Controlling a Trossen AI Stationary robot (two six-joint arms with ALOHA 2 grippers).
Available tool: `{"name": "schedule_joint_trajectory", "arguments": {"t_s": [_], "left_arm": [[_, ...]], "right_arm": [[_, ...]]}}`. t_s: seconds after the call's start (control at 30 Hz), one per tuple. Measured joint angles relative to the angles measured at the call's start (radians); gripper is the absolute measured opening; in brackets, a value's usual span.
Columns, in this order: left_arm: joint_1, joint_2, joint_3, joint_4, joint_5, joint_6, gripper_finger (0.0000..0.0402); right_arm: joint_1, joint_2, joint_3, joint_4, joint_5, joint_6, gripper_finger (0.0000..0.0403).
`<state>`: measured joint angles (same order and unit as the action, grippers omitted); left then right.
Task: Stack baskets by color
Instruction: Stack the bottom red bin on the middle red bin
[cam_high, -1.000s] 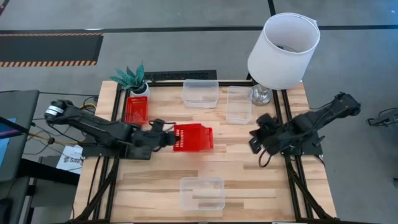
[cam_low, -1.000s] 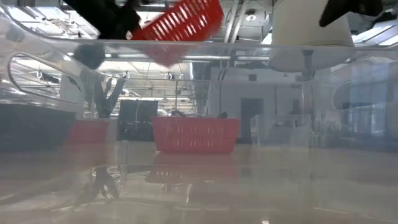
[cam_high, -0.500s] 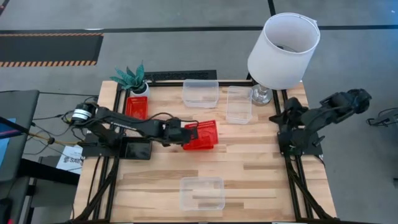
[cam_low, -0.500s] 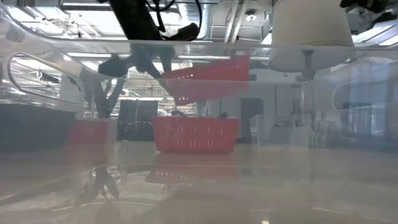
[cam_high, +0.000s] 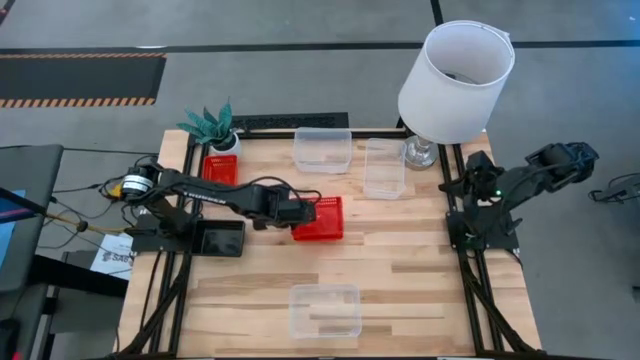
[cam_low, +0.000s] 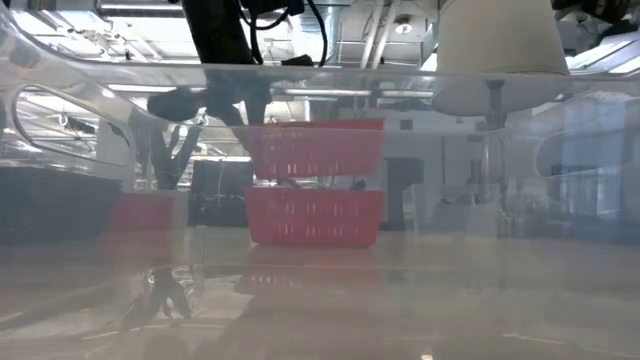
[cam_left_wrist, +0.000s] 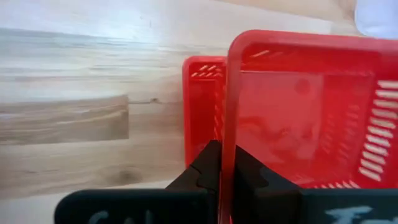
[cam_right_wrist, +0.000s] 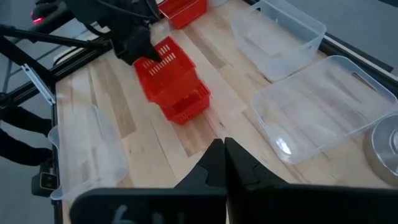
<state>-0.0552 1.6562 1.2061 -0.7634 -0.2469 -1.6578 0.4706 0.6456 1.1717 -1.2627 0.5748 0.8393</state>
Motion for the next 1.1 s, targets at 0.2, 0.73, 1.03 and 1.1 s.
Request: {"name": "schedule_joint_trajectory", "arguments": {"t_s": [0.2, 0.73, 1.03, 1.1], "left_arm": [[0.002, 0.019, -0.018, 0.063, -0.008, 0.015, 0.0], [0.002, 0.059, -0.02, 0.07, 0.009, 0.032, 0.0007], [0.002, 0.059, -0.02, 0.052, 0.016, 0.044, 0.0068], [0.002, 0.059, -0.02, 0.048, 0.018, 0.044, 0.0085]], "right_arm": [[0.0, 0.001, -0.045, 0.012, 0.0, 0.007, 0.0005], [0.0, 0.0, -0.074, 0.033, -0.001, 0.051, 0.0006], [0.0, 0.0, -0.074, 0.036, -0.002, 0.053, 0.0006], [0.0, 0.0, -0.074, 0.037, -0.002, 0.053, 0.0006]]}}
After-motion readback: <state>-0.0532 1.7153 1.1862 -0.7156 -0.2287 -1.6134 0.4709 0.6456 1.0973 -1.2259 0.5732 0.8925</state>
